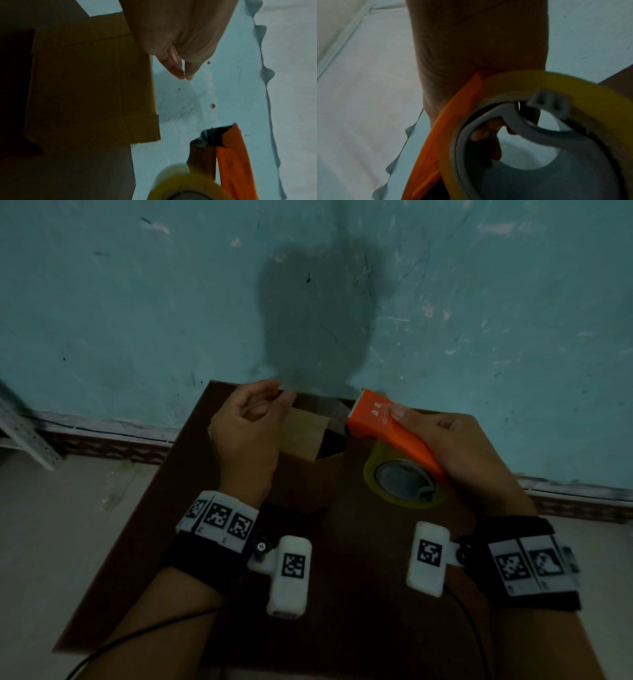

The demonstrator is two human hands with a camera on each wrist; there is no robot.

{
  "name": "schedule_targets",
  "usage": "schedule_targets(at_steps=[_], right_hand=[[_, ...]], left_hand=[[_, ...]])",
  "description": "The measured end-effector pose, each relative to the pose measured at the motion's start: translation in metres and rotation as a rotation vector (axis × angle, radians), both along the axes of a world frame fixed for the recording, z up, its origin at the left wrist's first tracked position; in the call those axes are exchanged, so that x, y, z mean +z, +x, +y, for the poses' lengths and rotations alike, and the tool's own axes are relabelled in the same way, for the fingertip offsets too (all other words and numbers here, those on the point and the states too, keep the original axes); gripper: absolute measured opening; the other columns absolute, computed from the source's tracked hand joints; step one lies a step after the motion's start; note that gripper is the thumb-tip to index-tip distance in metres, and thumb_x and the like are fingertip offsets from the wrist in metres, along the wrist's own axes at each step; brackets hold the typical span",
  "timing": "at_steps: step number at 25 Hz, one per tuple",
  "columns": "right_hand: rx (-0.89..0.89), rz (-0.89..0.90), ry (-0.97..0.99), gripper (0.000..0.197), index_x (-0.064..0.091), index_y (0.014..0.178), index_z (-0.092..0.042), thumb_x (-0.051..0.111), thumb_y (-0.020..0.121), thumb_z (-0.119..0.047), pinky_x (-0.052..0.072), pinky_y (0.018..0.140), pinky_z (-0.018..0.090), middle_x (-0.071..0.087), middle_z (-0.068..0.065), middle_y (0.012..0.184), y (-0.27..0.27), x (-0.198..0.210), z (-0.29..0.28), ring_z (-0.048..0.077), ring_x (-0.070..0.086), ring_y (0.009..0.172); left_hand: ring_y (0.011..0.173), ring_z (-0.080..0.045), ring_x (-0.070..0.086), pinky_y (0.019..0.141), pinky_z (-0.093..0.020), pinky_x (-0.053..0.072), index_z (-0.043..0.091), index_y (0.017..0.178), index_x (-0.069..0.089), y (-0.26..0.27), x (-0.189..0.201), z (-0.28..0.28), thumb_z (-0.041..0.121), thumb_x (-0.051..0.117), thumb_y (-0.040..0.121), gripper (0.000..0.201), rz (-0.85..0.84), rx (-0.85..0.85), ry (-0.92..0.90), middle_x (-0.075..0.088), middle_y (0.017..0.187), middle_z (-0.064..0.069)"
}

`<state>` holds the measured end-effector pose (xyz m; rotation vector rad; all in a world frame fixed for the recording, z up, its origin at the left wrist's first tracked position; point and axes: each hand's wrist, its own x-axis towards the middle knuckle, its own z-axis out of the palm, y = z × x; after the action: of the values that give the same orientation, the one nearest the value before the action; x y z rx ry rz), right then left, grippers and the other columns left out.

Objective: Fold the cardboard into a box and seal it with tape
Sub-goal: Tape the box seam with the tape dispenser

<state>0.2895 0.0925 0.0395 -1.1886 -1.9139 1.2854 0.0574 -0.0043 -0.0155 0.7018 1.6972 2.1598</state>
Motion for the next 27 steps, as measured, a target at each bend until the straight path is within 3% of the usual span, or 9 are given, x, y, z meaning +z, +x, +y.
schedule_targets(at_steps=[3,5,7,10,12,17,22,25,27], right_hand=[[-0.021,-0.067,0.041,0.075,0.082,0.098,0.001,0.076,0.080,-0.072,0.065,0.077,0.049,0.081,0.018,0.085,-0.003,-0.005,0.005,0.042,0.078,0.078],[-0.035,-0.102,0.069,0.069,0.081,0.087,-0.002,0.076,0.084,-0.070,0.054,0.057,0.026,0.077,0.004,0.067,-0.004,-0.008,0.008,0.023,0.070,0.056],[-0.035,-0.123,0.076,0.059,0.081,0.080,-0.010,0.077,0.084,-0.069,0.047,0.053,0.017,0.073,-0.005,0.060,-0.006,-0.010,0.008,0.005,0.065,0.050],[-0.068,-0.105,0.072,0.044,0.080,0.093,-0.019,0.084,0.081,-0.062,0.056,0.067,0.028,0.080,-0.003,0.085,-0.010,-0.017,0.012,0.012,0.075,0.076],[-0.105,-0.078,0.084,0.040,0.078,0.102,-0.019,0.088,0.081,-0.051,0.061,0.074,0.034,0.079,0.002,0.098,-0.013,-0.023,0.015,0.019,0.077,0.088],[-0.185,0.028,0.077,0.037,0.079,0.104,-0.012,0.090,0.083,-0.041,0.060,0.070,0.028,0.080,0.005,0.094,-0.013,-0.025,0.016,0.018,0.077,0.084],[-0.168,0.031,0.049,0.037,0.081,0.100,-0.013,0.090,0.083,-0.044,0.064,0.072,0.030,0.080,0.004,0.092,-0.012,-0.026,0.014,0.020,0.078,0.083],[-0.172,0.034,0.039,0.037,0.081,0.099,-0.015,0.090,0.081,-0.045,0.067,0.077,0.038,0.081,0.005,0.092,-0.012,-0.026,0.014,0.023,0.080,0.084],[-0.191,0.056,0.026,0.036,0.082,0.096,-0.015,0.092,0.080,-0.046,0.067,0.081,0.044,0.082,0.008,0.092,-0.011,-0.024,0.015,0.028,0.081,0.085]], left_hand=[[0.088,-0.003,0.076,0.081,-0.020,0.060,0.009,0.112,0.077,-0.008,0.000,-0.001,0.011,0.086,0.085,0.029,0.034,0.001,-0.002,0.079,0.102,-0.001],[0.085,-0.002,0.075,0.080,-0.019,0.059,0.010,0.110,0.077,-0.012,0.000,-0.002,0.013,0.086,0.085,0.027,0.105,0.012,-0.029,0.079,0.099,0.000],[0.085,0.000,0.073,0.079,-0.014,0.057,0.013,0.110,0.077,-0.012,-0.002,-0.004,0.016,0.085,0.086,0.025,0.209,0.033,-0.092,0.077,0.099,0.002],[0.085,0.003,0.069,0.075,-0.005,0.051,0.015,0.110,0.075,-0.010,-0.006,-0.005,0.015,0.082,0.089,0.022,0.411,0.094,-0.218,0.071,0.106,0.002],[0.088,0.001,0.068,0.077,-0.007,0.053,0.015,0.111,0.074,-0.011,-0.010,-0.004,0.016,0.080,0.091,0.021,0.519,0.109,-0.279,0.069,0.110,0.001],[0.090,-0.014,0.069,0.080,-0.026,0.060,0.009,0.107,0.074,-0.010,-0.022,0.002,0.015,0.078,0.090,0.019,0.763,0.171,-0.301,0.068,0.109,-0.006],[0.089,-0.007,0.055,0.080,-0.003,0.043,0.006,0.104,0.074,0.000,-0.021,0.003,0.003,0.077,0.087,0.017,0.853,0.204,-0.354,0.067,0.108,-0.011],[0.092,-0.009,0.053,0.078,-0.018,0.047,0.009,0.107,0.072,0.006,-0.020,0.004,0.004,0.073,0.091,0.017,0.832,0.172,-0.414,0.063,0.113,-0.009],[0.096,-0.009,0.048,0.080,-0.024,0.040,0.011,0.107,0.072,0.002,-0.023,0.004,0.010,0.075,0.089,0.018,0.844,0.198,-0.444,0.063,0.114,-0.010]])
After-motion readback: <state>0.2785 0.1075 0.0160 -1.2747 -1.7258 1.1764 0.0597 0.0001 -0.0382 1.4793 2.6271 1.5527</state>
